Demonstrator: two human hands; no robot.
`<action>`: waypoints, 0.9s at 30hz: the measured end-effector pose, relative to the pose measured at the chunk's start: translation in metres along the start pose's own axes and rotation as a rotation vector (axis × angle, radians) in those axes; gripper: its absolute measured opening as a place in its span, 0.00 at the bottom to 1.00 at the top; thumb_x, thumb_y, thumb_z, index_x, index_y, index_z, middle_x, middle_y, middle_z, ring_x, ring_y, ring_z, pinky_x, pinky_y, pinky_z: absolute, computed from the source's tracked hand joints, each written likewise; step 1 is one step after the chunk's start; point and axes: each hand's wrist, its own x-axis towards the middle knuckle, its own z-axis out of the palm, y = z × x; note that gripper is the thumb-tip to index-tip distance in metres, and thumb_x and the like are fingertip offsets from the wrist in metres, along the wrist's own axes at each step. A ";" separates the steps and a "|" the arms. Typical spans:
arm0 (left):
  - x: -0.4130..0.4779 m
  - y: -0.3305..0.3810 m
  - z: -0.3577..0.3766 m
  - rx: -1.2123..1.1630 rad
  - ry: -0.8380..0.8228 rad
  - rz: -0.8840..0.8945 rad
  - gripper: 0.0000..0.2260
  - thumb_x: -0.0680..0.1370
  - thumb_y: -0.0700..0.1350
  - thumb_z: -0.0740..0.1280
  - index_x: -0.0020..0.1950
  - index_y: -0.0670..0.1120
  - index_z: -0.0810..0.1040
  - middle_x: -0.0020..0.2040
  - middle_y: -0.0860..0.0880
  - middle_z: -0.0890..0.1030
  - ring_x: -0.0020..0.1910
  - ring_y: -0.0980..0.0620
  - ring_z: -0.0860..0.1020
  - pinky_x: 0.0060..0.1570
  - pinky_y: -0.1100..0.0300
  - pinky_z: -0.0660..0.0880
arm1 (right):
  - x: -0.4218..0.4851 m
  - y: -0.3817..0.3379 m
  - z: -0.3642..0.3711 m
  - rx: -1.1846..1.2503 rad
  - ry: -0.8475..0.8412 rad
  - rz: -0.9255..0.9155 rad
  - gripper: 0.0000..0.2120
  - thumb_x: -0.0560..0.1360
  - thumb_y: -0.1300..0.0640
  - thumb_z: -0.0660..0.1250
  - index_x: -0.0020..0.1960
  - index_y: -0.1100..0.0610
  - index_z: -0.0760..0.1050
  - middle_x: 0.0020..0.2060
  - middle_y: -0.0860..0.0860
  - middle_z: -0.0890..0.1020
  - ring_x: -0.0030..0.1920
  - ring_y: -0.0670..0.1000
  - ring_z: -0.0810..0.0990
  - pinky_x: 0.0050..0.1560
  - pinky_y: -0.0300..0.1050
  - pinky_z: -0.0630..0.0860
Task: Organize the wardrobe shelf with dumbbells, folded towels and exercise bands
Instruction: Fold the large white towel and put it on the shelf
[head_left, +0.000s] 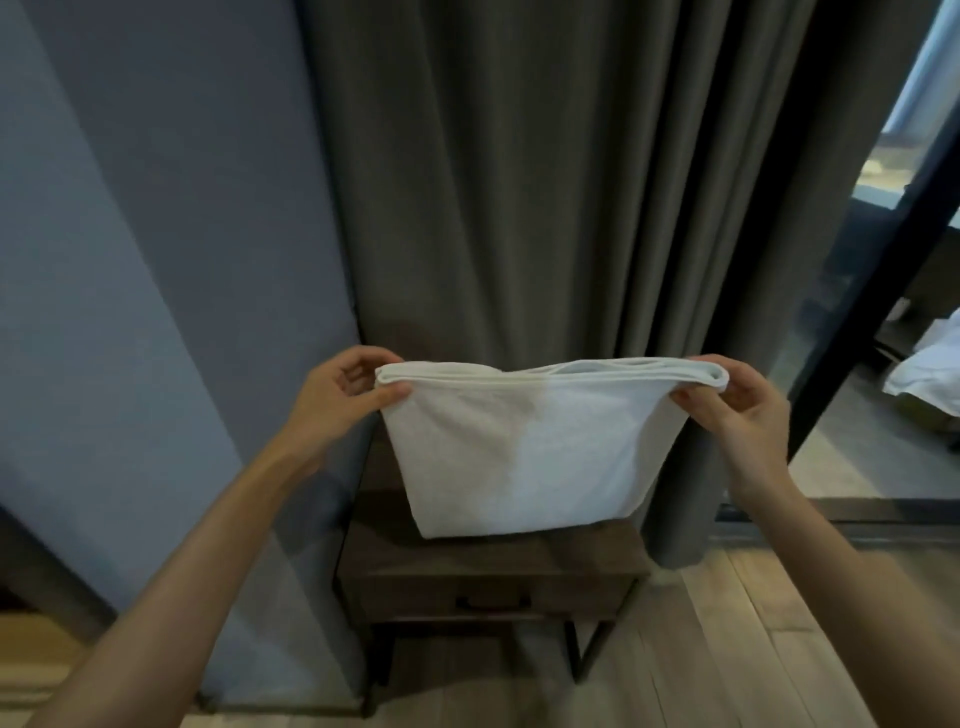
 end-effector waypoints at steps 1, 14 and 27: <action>-0.018 -0.005 0.002 -0.017 -0.005 -0.009 0.11 0.69 0.41 0.73 0.50 0.49 0.80 0.46 0.58 0.84 0.47 0.60 0.81 0.44 0.71 0.76 | -0.017 0.003 -0.004 -0.005 0.009 -0.002 0.12 0.73 0.66 0.70 0.56 0.59 0.79 0.49 0.54 0.83 0.52 0.53 0.81 0.56 0.57 0.78; -0.187 -0.035 0.018 -0.042 -0.063 -0.047 0.12 0.64 0.47 0.76 0.46 0.55 0.82 0.47 0.57 0.84 0.46 0.59 0.82 0.43 0.70 0.76 | -0.178 0.020 -0.064 -0.040 0.003 0.031 0.12 0.73 0.66 0.69 0.57 0.63 0.78 0.51 0.57 0.82 0.54 0.54 0.80 0.55 0.54 0.79; -0.254 -0.089 -0.005 0.157 -0.306 -0.372 0.14 0.67 0.50 0.73 0.52 0.50 0.82 0.47 0.55 0.85 0.48 0.58 0.82 0.41 0.70 0.77 | -0.266 0.089 -0.066 -0.162 -0.156 0.203 0.06 0.74 0.54 0.70 0.48 0.45 0.77 0.43 0.40 0.81 0.44 0.38 0.79 0.40 0.35 0.72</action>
